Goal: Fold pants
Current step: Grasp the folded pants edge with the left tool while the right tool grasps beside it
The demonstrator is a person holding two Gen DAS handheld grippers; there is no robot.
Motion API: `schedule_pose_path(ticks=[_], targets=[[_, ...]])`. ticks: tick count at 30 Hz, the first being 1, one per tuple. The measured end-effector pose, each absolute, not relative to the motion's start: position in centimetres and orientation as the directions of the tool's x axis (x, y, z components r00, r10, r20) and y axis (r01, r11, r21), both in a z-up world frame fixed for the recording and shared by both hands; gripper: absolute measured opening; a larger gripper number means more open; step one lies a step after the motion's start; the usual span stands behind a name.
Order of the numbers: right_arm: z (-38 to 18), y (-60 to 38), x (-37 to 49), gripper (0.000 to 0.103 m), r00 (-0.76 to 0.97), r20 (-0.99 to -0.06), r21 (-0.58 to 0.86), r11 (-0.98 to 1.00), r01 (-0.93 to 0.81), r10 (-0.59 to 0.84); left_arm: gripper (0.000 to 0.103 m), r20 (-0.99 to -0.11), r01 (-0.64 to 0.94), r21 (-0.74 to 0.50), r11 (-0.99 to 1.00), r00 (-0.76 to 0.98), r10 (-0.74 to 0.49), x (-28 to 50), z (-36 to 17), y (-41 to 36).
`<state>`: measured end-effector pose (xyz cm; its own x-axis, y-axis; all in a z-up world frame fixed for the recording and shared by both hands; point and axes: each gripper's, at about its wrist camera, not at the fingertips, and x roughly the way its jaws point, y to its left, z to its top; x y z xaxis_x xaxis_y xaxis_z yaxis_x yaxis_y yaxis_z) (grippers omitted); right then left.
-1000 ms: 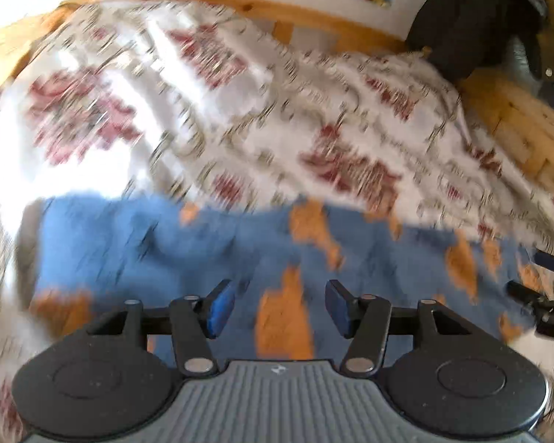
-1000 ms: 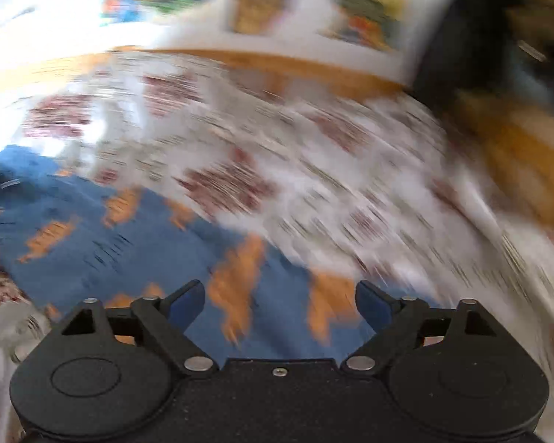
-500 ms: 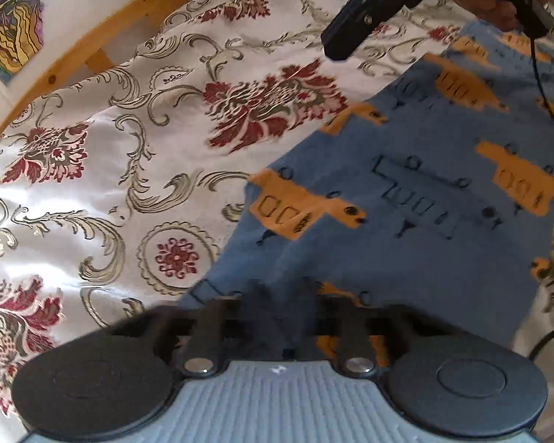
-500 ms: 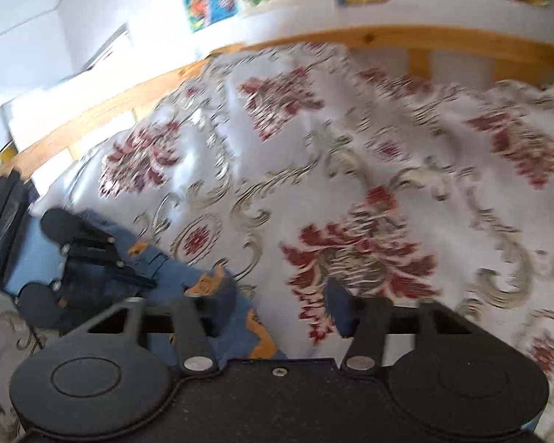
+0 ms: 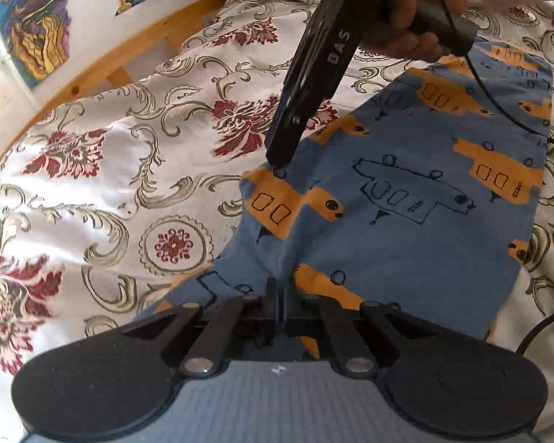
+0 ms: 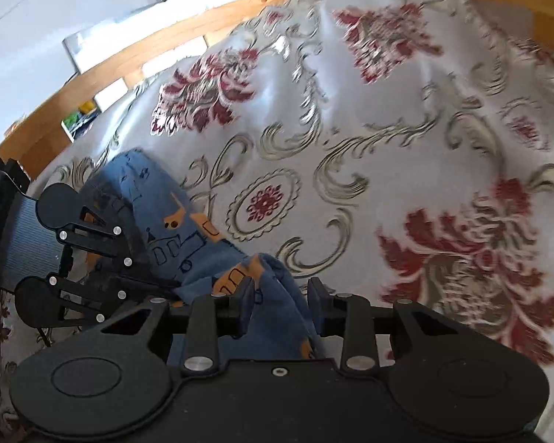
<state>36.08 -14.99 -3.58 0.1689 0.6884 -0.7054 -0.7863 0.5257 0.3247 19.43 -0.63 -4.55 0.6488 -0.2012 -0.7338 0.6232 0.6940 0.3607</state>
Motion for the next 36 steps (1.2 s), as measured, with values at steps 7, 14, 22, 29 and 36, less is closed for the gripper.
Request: schedule_pose_path(ticks=[7,14,22,29,36], targets=[[-4.1,-14.5,35.9,0.034,0.034,-0.695,0.460,0.480,-0.747,0.718,0.002,-0.724,0.610,0.349,0.711,0.657,-0.208,19.3,-4.5,-0.4],[-5.5,-13.5,38.5,0.040,0.027,-0.665,0.598,0.554,-0.580,0.746,0.002,-0.719,0.606,0.349,0.715,0.663,-0.211,19.4,-4.5,-0.4],[-5.1,-14.7,39.8,0.002,0.161,-0.644,0.622,0.634,-0.459,0.748,0.007,-0.717,0.583,0.344,0.736,0.669,-0.195,19.6,-4.7,0.1],[-6.1,-15.1,41.5,0.004,0.178,-0.681,0.587,0.674,-0.449,0.711,0.008,-0.742,0.500,0.286,0.817,0.655,-0.141,19.3,-4.8,3.2],[-1.1,-19.4,38.3,0.043,0.328,-0.680,0.438,0.722,-0.535,0.655,0.015,-0.742,0.307,0.194,0.932,0.667,-0.065,19.5,-1.9,7.7]])
